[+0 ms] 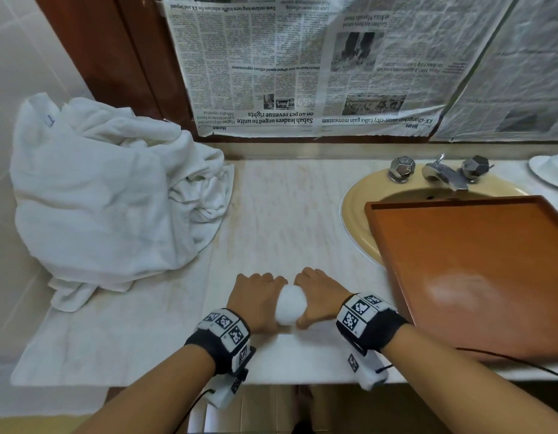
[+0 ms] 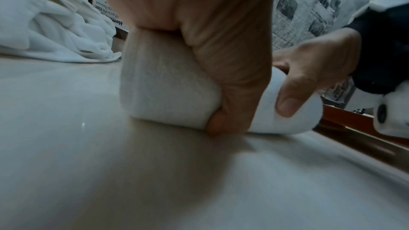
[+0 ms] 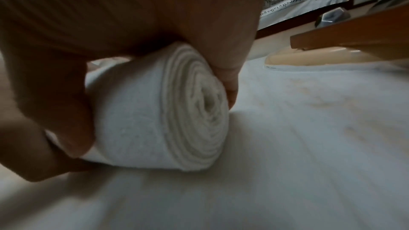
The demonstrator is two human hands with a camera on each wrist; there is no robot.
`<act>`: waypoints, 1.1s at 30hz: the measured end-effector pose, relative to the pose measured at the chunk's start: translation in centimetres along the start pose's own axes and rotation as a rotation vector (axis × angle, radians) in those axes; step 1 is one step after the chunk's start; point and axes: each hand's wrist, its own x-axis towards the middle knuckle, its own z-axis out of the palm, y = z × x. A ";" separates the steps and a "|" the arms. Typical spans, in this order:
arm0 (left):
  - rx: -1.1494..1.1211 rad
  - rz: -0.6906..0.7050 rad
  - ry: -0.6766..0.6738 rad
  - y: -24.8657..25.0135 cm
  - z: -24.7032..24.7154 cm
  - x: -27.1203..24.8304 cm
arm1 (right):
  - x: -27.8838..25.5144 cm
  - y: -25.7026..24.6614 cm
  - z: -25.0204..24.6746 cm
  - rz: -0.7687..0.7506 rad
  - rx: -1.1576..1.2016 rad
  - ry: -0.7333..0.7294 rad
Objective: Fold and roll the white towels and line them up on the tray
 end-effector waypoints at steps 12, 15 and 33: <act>-0.150 0.230 0.201 0.2 2.5 -4.9 | -4.4 -3.7 4.7 0.262 0.073 0.009; -0.175 0.285 0.274 0.3 2.9 -5.5 | -5.8 -4.1 5.6 0.309 0.075 0.062; -0.700 -0.088 0.178 4.2 1.8 -1.2 | -13.9 3.8 -0.4 0.388 0.784 0.329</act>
